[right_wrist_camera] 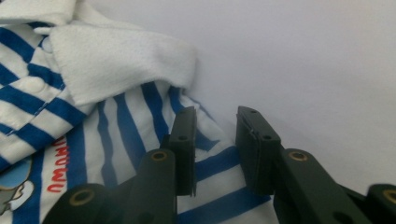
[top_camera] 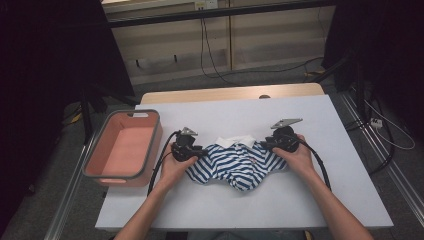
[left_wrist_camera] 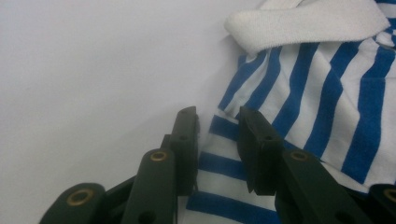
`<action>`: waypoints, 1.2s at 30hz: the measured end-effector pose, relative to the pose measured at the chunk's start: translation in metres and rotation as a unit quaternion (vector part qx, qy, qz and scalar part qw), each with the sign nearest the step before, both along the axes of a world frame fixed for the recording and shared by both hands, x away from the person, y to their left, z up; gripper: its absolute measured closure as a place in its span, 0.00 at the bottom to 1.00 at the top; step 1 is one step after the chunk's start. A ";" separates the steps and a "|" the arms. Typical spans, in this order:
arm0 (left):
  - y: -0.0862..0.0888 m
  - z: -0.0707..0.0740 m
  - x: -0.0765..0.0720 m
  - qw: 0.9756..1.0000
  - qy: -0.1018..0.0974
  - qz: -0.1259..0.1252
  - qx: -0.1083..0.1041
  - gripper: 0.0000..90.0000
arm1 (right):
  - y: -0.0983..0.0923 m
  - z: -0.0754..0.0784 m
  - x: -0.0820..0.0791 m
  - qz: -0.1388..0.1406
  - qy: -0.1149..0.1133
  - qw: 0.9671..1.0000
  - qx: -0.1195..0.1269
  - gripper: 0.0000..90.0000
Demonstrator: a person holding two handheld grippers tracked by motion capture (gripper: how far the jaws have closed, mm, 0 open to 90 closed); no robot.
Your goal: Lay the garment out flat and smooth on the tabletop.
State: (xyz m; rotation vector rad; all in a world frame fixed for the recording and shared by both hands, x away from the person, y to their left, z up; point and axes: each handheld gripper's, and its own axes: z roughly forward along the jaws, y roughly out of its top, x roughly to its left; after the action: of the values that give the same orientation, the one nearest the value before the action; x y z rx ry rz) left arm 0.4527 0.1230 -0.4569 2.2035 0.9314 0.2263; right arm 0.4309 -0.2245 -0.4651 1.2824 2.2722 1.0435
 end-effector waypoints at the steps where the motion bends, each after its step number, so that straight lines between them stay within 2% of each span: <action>1: 0.000 0.000 0.000 1.000 0.000 0.000 0.000 0.76 | 0.000 0.000 0.000 0.000 0.000 1.000 0.000 0.77; 2: 0.000 0.001 -0.001 1.000 0.008 -0.002 0.001 0.76 | 0.000 0.001 -0.002 0.003 0.005 1.000 0.000 0.76; 5: -0.001 0.001 -0.003 1.000 0.004 -0.007 0.005 0.80 | 0.001 0.001 -0.004 0.004 0.006 1.000 -0.007 0.77; 7: -0.002 0.001 -0.006 1.000 0.008 -0.009 0.007 0.88 | 0.003 0.002 -0.004 0.002 0.007 1.000 -0.010 0.78; 8: -0.003 0.002 -0.007 1.000 0.017 -0.008 0.006 0.93 | 0.004 0.003 -0.005 0.005 0.010 1.000 -0.013 0.83; 9: -0.003 0.002 -0.007 1.000 0.017 -0.008 0.006 0.97 | 0.004 0.003 -0.005 0.005 0.010 1.000 -0.013 0.83; 10: -0.005 0.003 -0.009 1.000 0.025 -0.010 0.005 0.99 | 0.006 0.005 -0.007 0.014 0.021 1.000 -0.015 0.92; 12: -0.006 0.004 -0.011 1.000 0.024 -0.012 0.010 0.99 | 0.007 0.005 -0.008 0.015 0.025 1.000 -0.012 0.94; 14: -0.007 0.005 -0.012 0.999 0.033 -0.019 0.006 1.00 | 0.007 0.006 -0.008 0.017 0.023 0.999 -0.016 0.95; 16: -0.007 0.007 -0.014 0.999 0.026 -0.023 0.011 1.00 | 0.006 0.006 -0.008 0.017 0.025 0.999 -0.013 0.96; 18: -0.006 0.010 -0.014 1.000 0.020 -0.017 0.005 1.00 | 0.003 0.008 -0.008 0.012 0.026 1.000 -0.006 0.96; 19: -0.005 0.011 -0.014 1.000 0.018 -0.015 0.003 1.00 | -0.001 0.012 -0.008 0.003 0.016 1.000 0.004 0.96; 21: -0.002 0.013 -0.013 1.000 0.009 -0.011 -0.001 1.00 | -0.004 0.015 -0.008 -0.001 0.010 1.000 0.008 0.96; 22: 0.001 0.016 -0.011 1.000 0.003 -0.004 -0.007 1.00 | -0.009 0.020 -0.008 -0.010 -0.003 1.000 0.013 0.96; 25: 0.004 0.019 -0.010 1.000 0.000 0.000 -0.017 1.00 | -0.014 0.025 -0.007 -0.016 -0.016 1.000 0.020 0.96; 26: 0.005 0.024 -0.009 1.000 -0.012 -0.002 -0.026 1.00 | -0.018 0.030 -0.006 -0.021 -0.029 0.999 0.028 0.96; 27: 0.005 0.024 -0.009 1.000 -0.012 -0.002 -0.026 1.00 | -0.018 0.030 -0.006 -0.021 -0.029 0.999 0.028 0.96; 30: 0.007 0.033 -0.008 0.999 -0.026 0.005 -0.043 1.00 | -0.023 0.039 -0.006 -0.029 -0.045 0.998 0.036 0.96; 32: 0.012 0.042 -0.006 0.997 -0.036 0.016 -0.063 1.00 | -0.028 0.046 -0.006 -0.037 -0.059 0.997 0.039 0.96; 36: 0.014 0.046 -0.003 0.996 -0.037 0.019 -0.075 1.00 | -0.031 0.048 -0.004 -0.045 -0.066 0.996 0.047 0.96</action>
State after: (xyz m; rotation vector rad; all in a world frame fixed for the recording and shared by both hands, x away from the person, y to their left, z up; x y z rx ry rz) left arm 0.4496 0.1371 -0.4114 2.0280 0.9202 0.2466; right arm 0.4267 -0.2558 -0.4170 1.2983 2.0721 1.1784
